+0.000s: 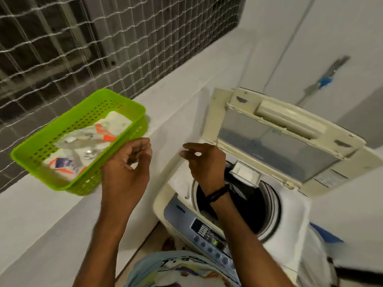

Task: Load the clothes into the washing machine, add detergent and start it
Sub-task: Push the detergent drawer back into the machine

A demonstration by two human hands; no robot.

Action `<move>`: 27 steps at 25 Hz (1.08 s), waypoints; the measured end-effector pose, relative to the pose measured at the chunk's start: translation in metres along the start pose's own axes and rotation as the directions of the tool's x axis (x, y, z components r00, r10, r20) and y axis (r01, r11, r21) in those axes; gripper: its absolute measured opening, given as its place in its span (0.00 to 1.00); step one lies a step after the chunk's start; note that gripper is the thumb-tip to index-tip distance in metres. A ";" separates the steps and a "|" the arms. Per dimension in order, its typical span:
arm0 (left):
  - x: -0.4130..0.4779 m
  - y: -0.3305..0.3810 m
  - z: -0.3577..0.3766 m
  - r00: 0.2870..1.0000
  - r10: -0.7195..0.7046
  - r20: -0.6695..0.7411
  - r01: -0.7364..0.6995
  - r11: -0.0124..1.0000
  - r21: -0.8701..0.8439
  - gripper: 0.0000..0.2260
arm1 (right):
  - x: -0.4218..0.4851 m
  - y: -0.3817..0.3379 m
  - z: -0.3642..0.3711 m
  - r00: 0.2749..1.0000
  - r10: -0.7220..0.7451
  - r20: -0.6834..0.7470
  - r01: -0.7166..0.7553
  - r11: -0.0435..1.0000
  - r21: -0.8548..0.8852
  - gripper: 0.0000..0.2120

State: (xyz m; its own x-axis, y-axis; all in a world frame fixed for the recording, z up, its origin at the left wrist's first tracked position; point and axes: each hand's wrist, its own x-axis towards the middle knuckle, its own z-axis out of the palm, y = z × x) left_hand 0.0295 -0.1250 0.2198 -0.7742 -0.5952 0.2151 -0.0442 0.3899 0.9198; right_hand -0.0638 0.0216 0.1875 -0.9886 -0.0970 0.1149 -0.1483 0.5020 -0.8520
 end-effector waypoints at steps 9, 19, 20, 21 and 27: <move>-0.026 -0.048 0.124 0.835 -0.166 0.525 0.115 0.985 0.128 0.07 | -0.029 0.148 -0.068 0.881 0.418 -0.223 -0.429 0.903 -0.001 0.08; -0.023 -0.125 0.269 0.320 -0.632 0.706 0.630 0.698 0.340 0.07 | -0.025 0.275 -0.079 0.508 0.859 -0.061 -0.723 0.464 0.513 0.20; -0.022 -0.132 0.282 0.267 -0.655 0.707 0.684 0.646 0.340 0.10 | -0.019 0.280 -0.077 0.468 0.884 -0.005 -0.723 0.387 0.573 0.25; -0.021 -0.139 0.295 0.220 -0.666 0.713 0.732 0.595 0.331 0.13 | -0.013 0.286 -0.074 0.439 0.898 0.040 -0.717 0.323 0.618 0.27; -0.016 -0.161 0.361 0.059 -0.675 0.736 0.959 0.242 0.145 0.23 | 0.015 0.319 -0.049 0.367 0.916 0.164 -0.553 0.073 0.830 0.25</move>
State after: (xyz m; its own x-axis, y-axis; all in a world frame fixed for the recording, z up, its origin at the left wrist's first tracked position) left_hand -0.1792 0.0752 -0.0502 -0.4803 0.2185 -0.8495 -0.8451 -0.3747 0.3814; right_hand -0.1273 0.2224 -0.0578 -0.4946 0.2828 -0.8218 0.5570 -0.6227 -0.5496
